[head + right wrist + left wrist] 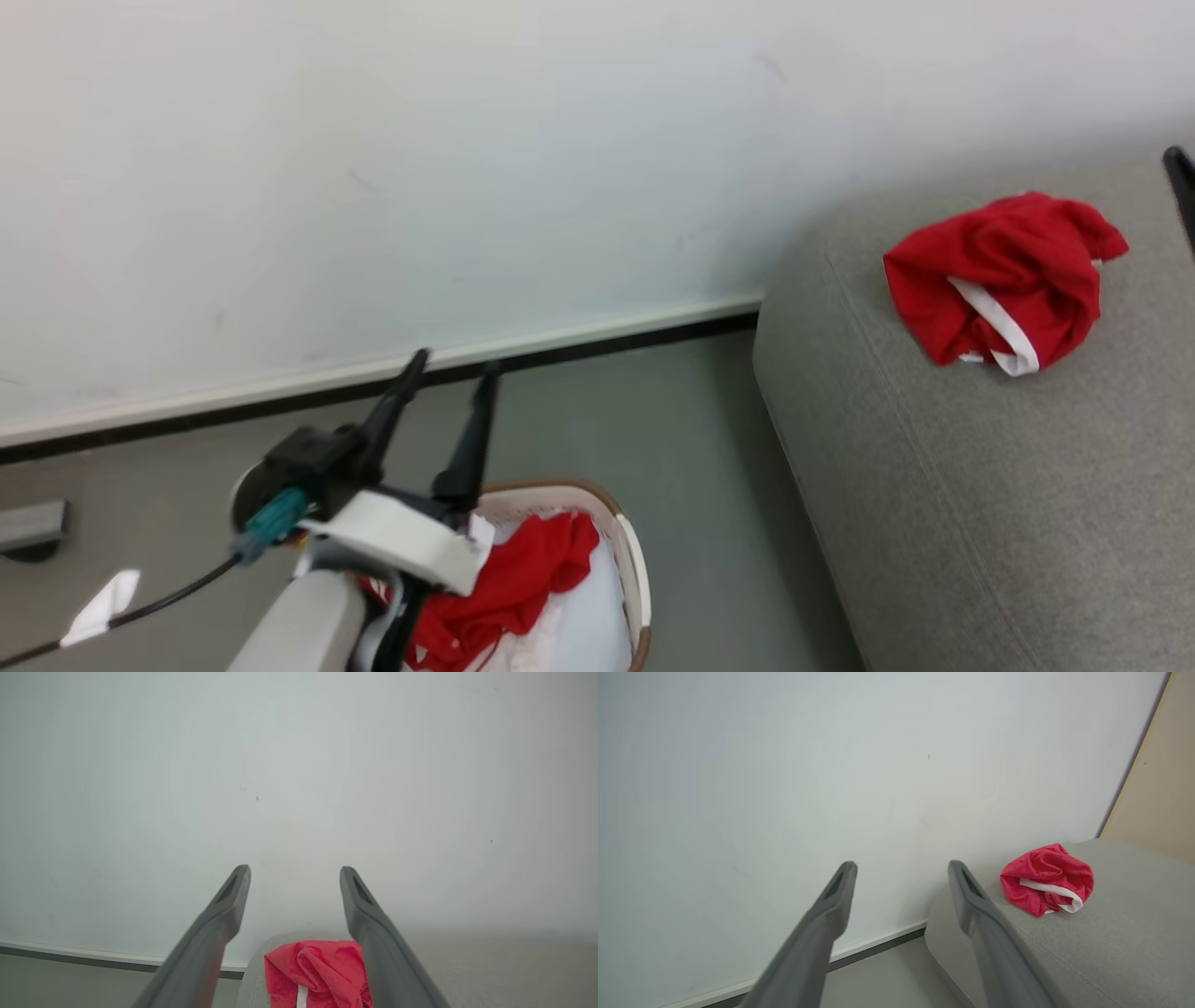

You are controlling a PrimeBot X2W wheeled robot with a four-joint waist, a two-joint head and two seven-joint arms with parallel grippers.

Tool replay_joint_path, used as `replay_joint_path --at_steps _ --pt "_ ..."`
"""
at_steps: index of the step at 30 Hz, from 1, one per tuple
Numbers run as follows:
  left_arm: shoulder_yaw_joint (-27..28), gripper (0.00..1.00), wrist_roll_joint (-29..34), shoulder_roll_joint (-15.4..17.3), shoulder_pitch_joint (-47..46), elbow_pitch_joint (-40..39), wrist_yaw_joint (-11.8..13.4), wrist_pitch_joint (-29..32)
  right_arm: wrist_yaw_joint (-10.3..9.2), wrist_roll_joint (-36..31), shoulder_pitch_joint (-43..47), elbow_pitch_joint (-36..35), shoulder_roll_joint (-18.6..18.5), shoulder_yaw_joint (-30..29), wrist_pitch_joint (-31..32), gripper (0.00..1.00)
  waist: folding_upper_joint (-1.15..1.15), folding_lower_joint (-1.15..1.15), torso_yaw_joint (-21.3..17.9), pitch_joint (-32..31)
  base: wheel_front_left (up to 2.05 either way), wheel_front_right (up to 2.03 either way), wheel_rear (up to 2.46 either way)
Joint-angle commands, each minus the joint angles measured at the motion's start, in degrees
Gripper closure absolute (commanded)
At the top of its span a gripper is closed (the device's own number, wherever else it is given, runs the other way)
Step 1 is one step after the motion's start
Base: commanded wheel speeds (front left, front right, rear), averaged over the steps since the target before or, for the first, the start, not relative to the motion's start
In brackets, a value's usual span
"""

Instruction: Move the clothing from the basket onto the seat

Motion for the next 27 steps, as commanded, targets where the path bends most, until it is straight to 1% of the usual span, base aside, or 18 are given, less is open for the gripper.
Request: replay_joint_path --at_steps 1,4,5,6,8,12,17,21,24,27 --pt "1.4 0.0 -0.5 0.7 2.1 0.1 0.5 0.0 -0.13 -1.0 2.1 -0.7 0.7 -0.3 -1.6 0.0 0.0 0.03 1.6 -2.5 0.0 0.0 0.0" --pt "4.6 0.0 -0.7 1.1 4.7 0.4 1.5 0.0 -0.13 -2.5 5.1 -1.8 2.9 -1.9 -3.9 0.0 0.0 0.03 2.3 -3.7 0.0 0.0 0.0" --pt "4.6 0.0 -0.7 1.1 4.7 0.4 1.5 0.0 -0.13 -2.5 5.1 -1.8 2.9 -1.9 -3.9 0.0 0.0 0.03 2.3 -3.7 0.0 0.0 0.0" --pt "5.6 0.0 -0.9 1.1 5.6 0.4 1.7 0.0 -0.13 -3.3 6.2 -2.2 3.6 -2.6 -4.5 0.0 0.0 0.03 2.5 -3.8 0.0 0.0 0.0" --pt "7.7 0.0 -0.7 1.1 7.0 0.3 2.3 0.0 -0.13 -5.3 8.6 -3.0 5.3 -4.3 -5.5 0.0 0.0 0.03 3.0 -4.1 0.0 0.0 0.0" --pt "10.9 0.0 0.4 0.6 9.6 0.2 2.8 0.0 -0.13 -9.8 14.6 -4.7 9.2 -8.7 -6.4 0.0 0.0 0.03 4.0 -4.5 0.0 0.0 0.0" --pt "14.6 0.0 2.0 -0.7 12.4 -0.6 3.0 0.0 -0.13 -15.9 24.1 -9.3 16.3 -18.2 -6.5 0.0 0.0 0.03 5.0 -4.5 0.0 0.0 0.0" --pt "17.3 0.0 3.4 -2.2 14.8 -1.4 2.7 0.0 -0.13 -21.5 32.0 -13.6 22.2 -25.1 -6.5 0.0 0.0 0.03 5.8 -4.4 0.0 0.0 0.0" --pt "19.2 0.0 4.9 -3.4 16.4 -2.3 2.2 0.0 -0.13 -26.2 37.2 -16.3 25.6 -28.2 -6.5 0.0 0.0 0.03 6.1 -4.5 0.0 0.0 0.0" --pt "21.0 0.0 6.5 -4.6 17.8 -3.1 1.5 0.0 -0.13 -30.1 40.7 -18.5 28.2 -29.5 -6.5 0.0 0.0 0.03 6.2 -4.3 0.0 0.0 0.0"
